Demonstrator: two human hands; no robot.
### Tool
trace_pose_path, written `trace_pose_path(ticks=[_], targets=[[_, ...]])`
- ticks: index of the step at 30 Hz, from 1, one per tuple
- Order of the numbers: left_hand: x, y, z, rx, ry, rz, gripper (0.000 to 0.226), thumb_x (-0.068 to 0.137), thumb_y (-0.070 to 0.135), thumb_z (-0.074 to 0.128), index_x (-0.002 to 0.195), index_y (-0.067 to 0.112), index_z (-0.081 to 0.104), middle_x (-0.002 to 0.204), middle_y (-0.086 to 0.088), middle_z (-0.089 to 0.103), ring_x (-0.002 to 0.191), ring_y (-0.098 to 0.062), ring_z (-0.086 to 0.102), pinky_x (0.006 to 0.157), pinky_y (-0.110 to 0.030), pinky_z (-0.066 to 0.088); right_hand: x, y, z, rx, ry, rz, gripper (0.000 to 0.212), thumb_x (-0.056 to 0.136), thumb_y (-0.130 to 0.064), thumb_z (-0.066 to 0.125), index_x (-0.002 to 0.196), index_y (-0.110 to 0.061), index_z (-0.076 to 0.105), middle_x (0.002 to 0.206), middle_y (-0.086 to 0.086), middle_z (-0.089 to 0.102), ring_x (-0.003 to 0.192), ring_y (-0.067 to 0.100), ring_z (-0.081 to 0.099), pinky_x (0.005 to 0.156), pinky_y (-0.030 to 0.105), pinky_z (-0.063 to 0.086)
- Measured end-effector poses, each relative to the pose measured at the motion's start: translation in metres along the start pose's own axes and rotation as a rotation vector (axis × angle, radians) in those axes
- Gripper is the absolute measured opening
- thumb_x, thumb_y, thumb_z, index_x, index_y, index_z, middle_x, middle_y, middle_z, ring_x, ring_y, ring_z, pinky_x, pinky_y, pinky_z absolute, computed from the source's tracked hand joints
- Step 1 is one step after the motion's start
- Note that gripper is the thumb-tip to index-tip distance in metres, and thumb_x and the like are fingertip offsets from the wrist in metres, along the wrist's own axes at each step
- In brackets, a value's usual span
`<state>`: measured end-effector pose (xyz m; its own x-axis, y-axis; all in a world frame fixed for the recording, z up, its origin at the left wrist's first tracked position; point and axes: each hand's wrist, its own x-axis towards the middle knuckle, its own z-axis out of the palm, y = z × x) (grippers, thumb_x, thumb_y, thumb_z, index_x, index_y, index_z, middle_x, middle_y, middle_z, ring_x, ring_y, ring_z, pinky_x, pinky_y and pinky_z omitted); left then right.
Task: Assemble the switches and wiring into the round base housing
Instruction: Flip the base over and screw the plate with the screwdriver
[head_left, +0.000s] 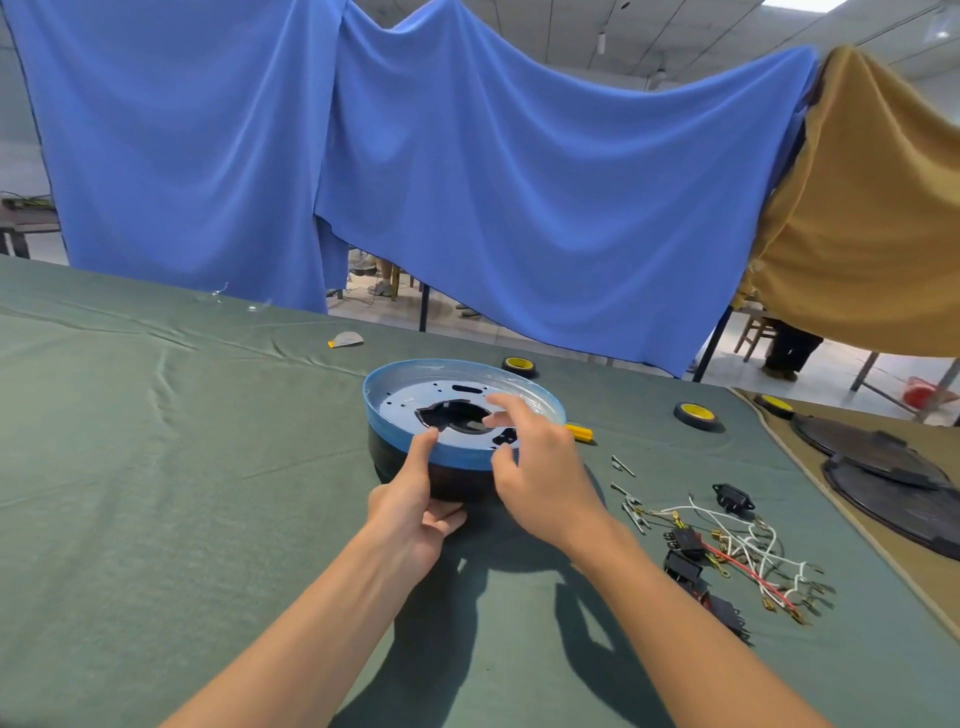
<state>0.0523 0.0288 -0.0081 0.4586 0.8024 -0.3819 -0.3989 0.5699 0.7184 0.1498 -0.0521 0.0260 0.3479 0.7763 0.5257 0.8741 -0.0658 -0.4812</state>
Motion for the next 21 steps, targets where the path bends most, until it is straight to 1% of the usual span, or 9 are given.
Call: trace_pose_path(ticks=[2,4,7,9,11,13,16,19,21], targets=[[0.002,-0.004,0.001,0.009,0.032,0.026,0.052,0.079,0.036,0.077,0.112,0.006,0.05,0.097,-0.017,0.062,0.088,-0.035,0.065,0.086,-0.047,0.052,-0.005,0.023,-0.014,-0.013,0.167,0.068,0.044,0.085,0.0,0.048,0.124,-0.016,0.059,0.108,-0.004,0.066,0.095,0.012,0.055,0.086,0.02,0.038],[0.004,-0.006,0.002,0.003,0.037,0.03,0.046,0.08,0.035,0.077,0.105,0.007,0.051,0.095,-0.015,0.063,0.087,-0.033,0.066,0.086,-0.046,0.052,-0.009,0.049,-0.03,-0.061,0.239,0.176,0.035,0.085,0.0,0.05,0.113,-0.015,0.065,0.099,-0.003,0.068,0.097,0.018,0.059,0.087,0.026,0.043],[0.004,-0.007,0.003,0.019,0.055,0.046,0.036,0.08,0.034,0.077,0.089,0.011,0.051,0.088,-0.011,0.063,0.083,-0.03,0.067,0.083,-0.044,0.053,-0.014,0.089,-0.052,-0.246,0.124,0.344,0.027,0.087,-0.006,0.051,0.105,-0.015,0.069,0.102,0.004,0.071,0.102,0.027,0.06,0.09,0.037,0.048],[0.004,-0.007,0.003,0.038,0.063,0.049,0.036,0.08,0.035,0.077,0.087,0.011,0.051,0.087,-0.012,0.065,0.082,-0.03,0.068,0.079,-0.042,0.053,-0.018,0.109,-0.06,-0.375,0.009,0.412,0.025,0.091,-0.012,0.051,0.106,-0.018,0.071,0.107,0.004,0.071,0.108,0.028,0.056,0.09,0.036,0.046],[0.004,-0.006,0.001,0.051,0.061,0.053,0.036,0.08,0.035,0.077,0.089,0.01,0.052,0.087,-0.014,0.065,0.082,-0.031,0.068,0.074,-0.041,0.053,-0.02,0.121,-0.063,-0.459,-0.098,0.422,0.024,0.094,-0.019,0.051,0.106,-0.022,0.072,0.109,0.001,0.07,0.112,0.027,0.05,0.086,0.036,0.044],[0.005,-0.004,-0.004,0.068,0.059,0.055,0.038,0.08,0.036,0.077,0.092,0.009,0.053,0.091,-0.016,0.067,0.086,-0.034,0.069,0.073,-0.041,0.054,-0.02,0.127,-0.063,-0.498,-0.174,0.427,0.021,0.094,-0.026,0.055,0.102,-0.025,0.074,0.106,0.0,0.07,0.113,0.026,0.049,0.084,0.037,0.046],[0.006,0.001,-0.012,0.102,0.041,0.046,0.041,0.078,0.036,0.078,0.098,0.007,0.056,0.098,-0.021,0.068,0.088,-0.037,0.071,0.075,-0.043,0.056,-0.019,0.132,-0.06,-0.518,-0.21,0.447,0.016,0.091,-0.029,0.061,0.093,-0.024,0.077,0.099,0.002,0.071,0.112,0.027,0.051,0.078,0.037,0.049],[0.005,0.004,-0.02,0.148,0.005,0.015,0.043,0.077,0.039,0.077,0.099,0.009,0.056,0.097,-0.024,0.07,0.081,-0.036,0.073,0.074,-0.043,0.058,-0.019,0.132,-0.056,-0.542,-0.181,0.445,0.015,0.089,-0.025,0.063,0.09,-0.025,0.078,0.093,0.001,0.07,0.112,0.025,0.048,0.069,0.035,0.044],[0.005,0.008,-0.025,0.185,-0.023,-0.009,0.045,0.077,0.04,0.077,0.1,0.009,0.055,0.099,-0.026,0.069,0.08,-0.037,0.074,0.073,-0.043,0.058,-0.019,0.13,-0.055,-0.538,-0.182,0.45,0.017,0.088,-0.022,0.062,0.091,-0.027,0.078,0.094,0.0,0.068,0.114,0.024,0.045,0.068,0.033,0.041]])
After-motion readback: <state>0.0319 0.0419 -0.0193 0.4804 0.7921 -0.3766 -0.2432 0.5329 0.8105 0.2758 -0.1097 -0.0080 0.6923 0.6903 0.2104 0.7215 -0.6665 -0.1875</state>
